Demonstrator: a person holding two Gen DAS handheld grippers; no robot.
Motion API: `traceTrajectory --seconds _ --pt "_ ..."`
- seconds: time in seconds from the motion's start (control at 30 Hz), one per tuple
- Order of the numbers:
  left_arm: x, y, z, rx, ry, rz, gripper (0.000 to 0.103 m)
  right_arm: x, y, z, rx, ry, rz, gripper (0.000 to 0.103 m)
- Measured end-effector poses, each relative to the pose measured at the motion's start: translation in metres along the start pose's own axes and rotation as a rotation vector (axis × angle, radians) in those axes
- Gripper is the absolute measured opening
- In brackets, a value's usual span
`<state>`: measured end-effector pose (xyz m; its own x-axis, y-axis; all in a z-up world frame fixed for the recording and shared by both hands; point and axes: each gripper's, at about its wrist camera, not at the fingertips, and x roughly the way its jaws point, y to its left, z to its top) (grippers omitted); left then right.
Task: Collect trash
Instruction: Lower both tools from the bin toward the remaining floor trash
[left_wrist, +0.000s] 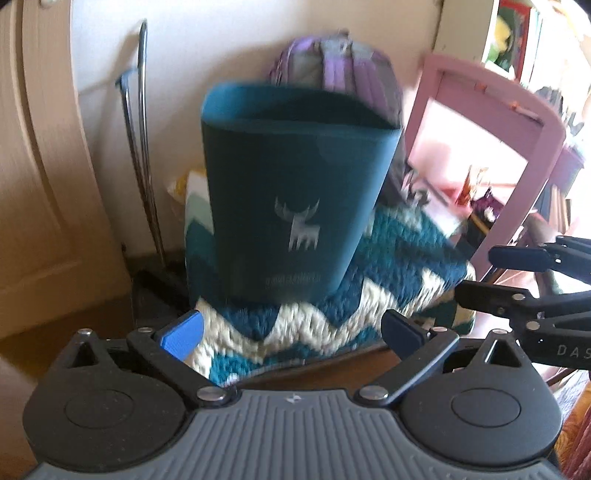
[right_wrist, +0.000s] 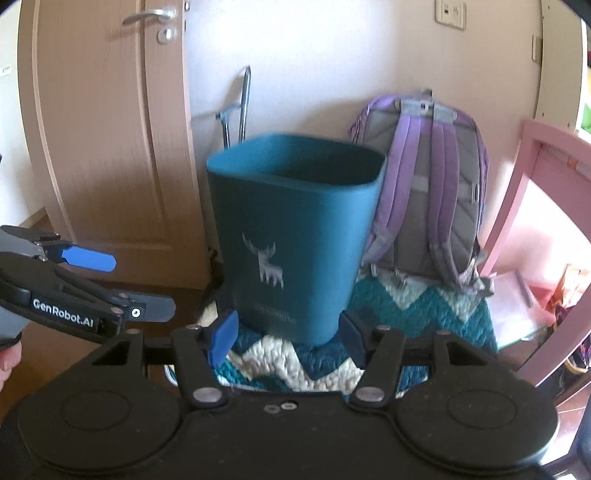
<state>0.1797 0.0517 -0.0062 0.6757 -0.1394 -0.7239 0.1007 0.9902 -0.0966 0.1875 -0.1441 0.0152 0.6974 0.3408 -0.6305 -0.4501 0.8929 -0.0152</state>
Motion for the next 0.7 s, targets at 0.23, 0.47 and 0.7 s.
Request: traceTrajectory --seconds 0.23,0.47,0.7 --pt "0.06 0.009 -0.052 -0.07 0.132 -0.007 0.103 0.057 -0.011 -0.058 0.035 0.12 -0.008 0.06" --pt "0.133 0.018 -0.108 -0.183 0.311 0.007 0.103 0.124 -0.033 -0.112 0.119 0.283 0.013 0.06" --pt "0.209 0.021 -0.166 -0.239 0.487 0.103 0.103 0.196 -0.048 -0.159 0.156 0.451 0.019 0.06"
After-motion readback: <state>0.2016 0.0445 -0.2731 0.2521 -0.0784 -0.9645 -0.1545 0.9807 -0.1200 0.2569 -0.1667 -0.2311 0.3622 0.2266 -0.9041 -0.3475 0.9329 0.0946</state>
